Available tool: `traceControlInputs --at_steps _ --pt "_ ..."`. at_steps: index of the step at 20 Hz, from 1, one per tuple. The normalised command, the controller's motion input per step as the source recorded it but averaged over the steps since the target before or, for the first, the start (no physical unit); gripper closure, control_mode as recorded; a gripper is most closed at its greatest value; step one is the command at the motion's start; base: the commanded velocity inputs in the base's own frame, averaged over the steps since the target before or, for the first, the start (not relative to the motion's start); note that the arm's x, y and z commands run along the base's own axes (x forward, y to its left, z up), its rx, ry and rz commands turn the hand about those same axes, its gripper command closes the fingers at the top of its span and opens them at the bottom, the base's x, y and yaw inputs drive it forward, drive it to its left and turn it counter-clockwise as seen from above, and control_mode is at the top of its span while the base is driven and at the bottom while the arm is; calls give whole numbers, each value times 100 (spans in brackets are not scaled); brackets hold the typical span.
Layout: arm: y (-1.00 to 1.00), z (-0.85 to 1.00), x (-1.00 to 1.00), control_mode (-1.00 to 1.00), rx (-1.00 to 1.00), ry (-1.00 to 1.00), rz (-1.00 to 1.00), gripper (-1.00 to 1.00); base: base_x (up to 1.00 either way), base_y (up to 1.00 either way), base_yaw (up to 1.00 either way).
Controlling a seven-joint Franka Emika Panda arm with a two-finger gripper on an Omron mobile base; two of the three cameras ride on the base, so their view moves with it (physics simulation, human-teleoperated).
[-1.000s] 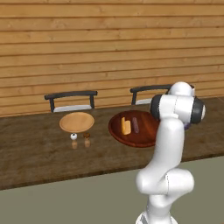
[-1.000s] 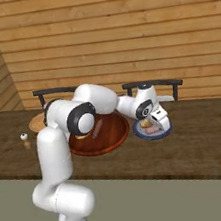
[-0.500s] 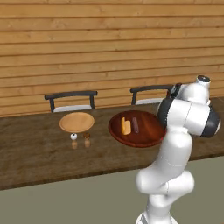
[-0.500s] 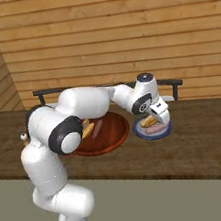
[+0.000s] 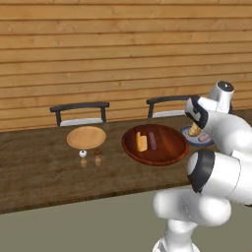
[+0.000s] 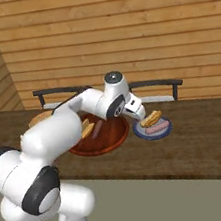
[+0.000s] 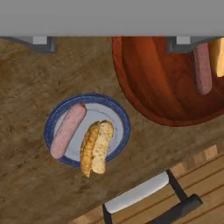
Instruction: Place one bun and one sausage from the bowl on each plate.
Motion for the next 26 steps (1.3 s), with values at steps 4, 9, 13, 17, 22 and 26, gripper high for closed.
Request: traceControlInputs --at_steps 4,9,13,17,22,26 --pt "100 23 -5 -100 -7 4 32 -100 0 0 0" --pt "100 -21 6 -100 -6 6 36 -100 0 0 0" --pt "100 -29 32 -100 0 8 22 -100 0 0 0" --pt "100 -46 48 -100 0 14 4 -100 0 0 0" --pt "64 -59 33 -100 3 22 -13 -100 0 0 0" --pt "4 -67 22 -100 19 6 -21 -100 0 0 0"
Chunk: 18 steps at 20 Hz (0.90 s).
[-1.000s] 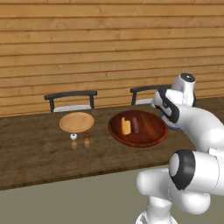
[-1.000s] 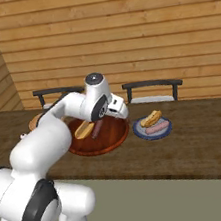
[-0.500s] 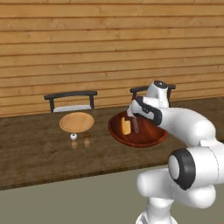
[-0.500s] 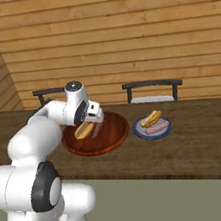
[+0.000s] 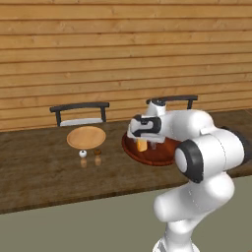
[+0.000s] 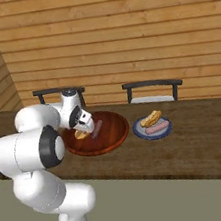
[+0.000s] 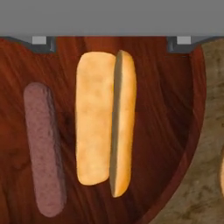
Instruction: Place one bun and one sausage from the bowl on each plate.
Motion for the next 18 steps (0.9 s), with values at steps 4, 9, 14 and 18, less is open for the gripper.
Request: traceControlInputs --at_steps 4,9,14,18 --pt "-9 -27 11 -100 17 0 -4 -100 0 0 0" --pt "0 -24 7 -100 -2 0 0 -100 0 0 0" --pt "6 -22 12 -100 -2 0 -1 -100 0 0 0" --pt "9 -5 16 -100 0 0 -3 -100 0 0 0"
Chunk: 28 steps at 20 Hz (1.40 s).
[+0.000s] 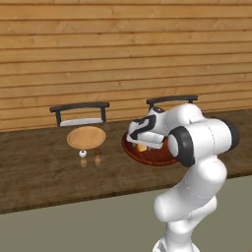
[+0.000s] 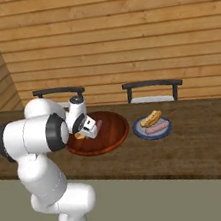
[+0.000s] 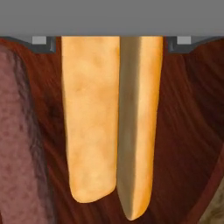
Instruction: Place one bun and one sausage from the bowl on each plate.
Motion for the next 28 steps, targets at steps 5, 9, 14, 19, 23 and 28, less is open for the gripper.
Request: traceControlInputs --at_steps 5,9,14,19,23,28 --pt "2 -11 8 -100 0 0 -3 -100 0 0 0" --pt "4 -17 4 -100 0 0 0 100 0 0 0" --pt "1 -1 -1 -100 0 0 0 100 0 0 0" --pt "29 82 -35 -100 0 -12 1 100 0 0 0" --pt "72 100 -20 -100 -2 -14 11 100 0 0 0" --pt "100 47 8 -100 -3 4 14 100 0 0 0"
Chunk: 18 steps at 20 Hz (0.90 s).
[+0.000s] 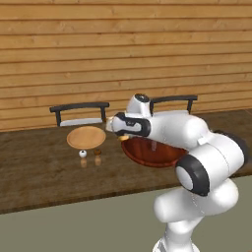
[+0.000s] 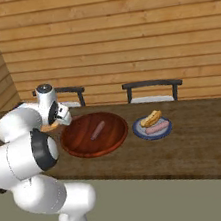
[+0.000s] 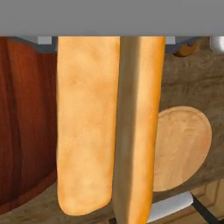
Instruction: Place one bun and one sausage from the bowl on each plate.
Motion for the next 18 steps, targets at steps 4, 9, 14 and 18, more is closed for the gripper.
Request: traceControlInputs --at_steps 4,9,14,18 --pt "100 -20 72 -100 -3 8 9 100 0 0 0" --pt "58 -49 68 -100 -12 19 1 100 0 0 0" --pt "3 -7 38 -100 -1 3 0 100 0 0 0" --pt "0 -33 51 -100 -3 3 0 100 0 0 0"
